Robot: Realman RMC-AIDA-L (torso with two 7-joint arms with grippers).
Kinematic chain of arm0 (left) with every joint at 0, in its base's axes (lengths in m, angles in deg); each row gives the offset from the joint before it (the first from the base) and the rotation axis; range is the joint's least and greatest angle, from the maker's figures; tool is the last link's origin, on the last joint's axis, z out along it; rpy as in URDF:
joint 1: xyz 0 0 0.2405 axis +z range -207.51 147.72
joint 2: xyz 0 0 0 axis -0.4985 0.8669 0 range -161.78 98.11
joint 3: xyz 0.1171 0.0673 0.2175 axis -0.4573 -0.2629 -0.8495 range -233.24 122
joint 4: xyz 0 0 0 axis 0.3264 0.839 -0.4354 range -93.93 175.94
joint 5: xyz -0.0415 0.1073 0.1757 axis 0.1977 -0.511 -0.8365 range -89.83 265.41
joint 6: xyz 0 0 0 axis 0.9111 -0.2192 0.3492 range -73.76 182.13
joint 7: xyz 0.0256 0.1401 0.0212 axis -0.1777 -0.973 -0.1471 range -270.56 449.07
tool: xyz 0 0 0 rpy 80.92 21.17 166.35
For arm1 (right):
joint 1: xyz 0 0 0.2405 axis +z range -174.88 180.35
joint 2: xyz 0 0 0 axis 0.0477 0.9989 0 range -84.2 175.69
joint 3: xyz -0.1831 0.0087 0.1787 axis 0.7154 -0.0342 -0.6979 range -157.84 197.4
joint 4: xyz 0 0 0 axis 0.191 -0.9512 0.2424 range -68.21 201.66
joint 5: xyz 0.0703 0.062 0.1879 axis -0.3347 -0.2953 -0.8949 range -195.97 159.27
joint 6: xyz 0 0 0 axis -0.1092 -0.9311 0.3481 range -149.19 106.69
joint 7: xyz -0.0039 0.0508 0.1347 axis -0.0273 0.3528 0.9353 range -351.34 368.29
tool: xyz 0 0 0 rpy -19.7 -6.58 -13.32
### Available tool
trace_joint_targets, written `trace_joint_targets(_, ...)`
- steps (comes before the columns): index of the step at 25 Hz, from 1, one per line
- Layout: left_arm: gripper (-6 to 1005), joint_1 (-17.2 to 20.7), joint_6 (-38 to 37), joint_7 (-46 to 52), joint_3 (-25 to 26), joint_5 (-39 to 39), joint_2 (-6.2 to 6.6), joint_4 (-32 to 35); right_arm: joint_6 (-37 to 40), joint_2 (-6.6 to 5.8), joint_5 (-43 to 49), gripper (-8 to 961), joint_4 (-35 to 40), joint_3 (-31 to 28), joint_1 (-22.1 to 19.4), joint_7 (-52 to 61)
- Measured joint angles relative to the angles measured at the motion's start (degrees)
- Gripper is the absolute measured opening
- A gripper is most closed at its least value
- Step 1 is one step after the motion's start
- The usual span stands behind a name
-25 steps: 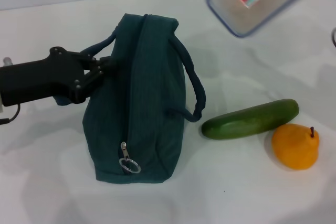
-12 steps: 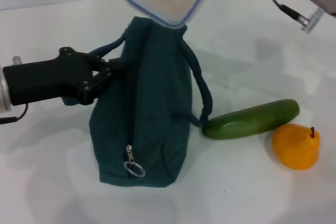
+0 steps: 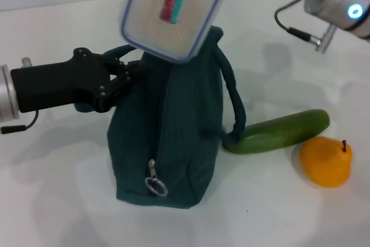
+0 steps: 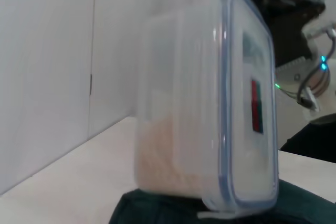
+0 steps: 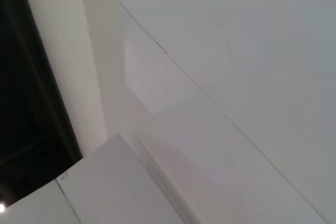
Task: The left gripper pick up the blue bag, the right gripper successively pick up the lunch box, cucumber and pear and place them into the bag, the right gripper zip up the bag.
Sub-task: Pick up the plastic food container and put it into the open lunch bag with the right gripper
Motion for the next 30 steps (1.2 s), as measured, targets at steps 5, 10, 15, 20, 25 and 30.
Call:
trace_joint_targets(5,46,0.21,0.97,-0.01,0.41,0.03,0.09,0.0,0.8,-0.38,0.11,199,1.4,0.84,-4.01,0.0)
trace_joint_targets(10,46,0.26,1.51,-0.18,0.41,0.07,0.21,0.01,1.08,-0.56,0.29,210,5.53,3.02,-8.19,0.0)
trace_joint_targets(15,46,0.47,1.55,-0.41,0.4,-0.19,0.29,0.01,-0.5,-0.7,0.66,221,11.7,8.83,-11.15,0.0)
trace_joint_targets(20,46,0.23,2.0,-0.44,0.4,-0.28,0.29,-0.07,-3.59,-0.59,5.21,231,13.25,10.7,-10.94,-0.28)
trace_joint_targets(25,46,0.33,2.29,-0.44,0.4,-0.15,0.25,-0.09,-9.48,-0.2,9.9,242,14.11,12.42,-10.87,-0.52)
trace_joint_targets(30,46,0.34,2.39,-0.68,0.4,-0.1,0.3,-0.09,-10.36,-0.37,9.97,253,14.98,16.8,-9.5,-0.14)
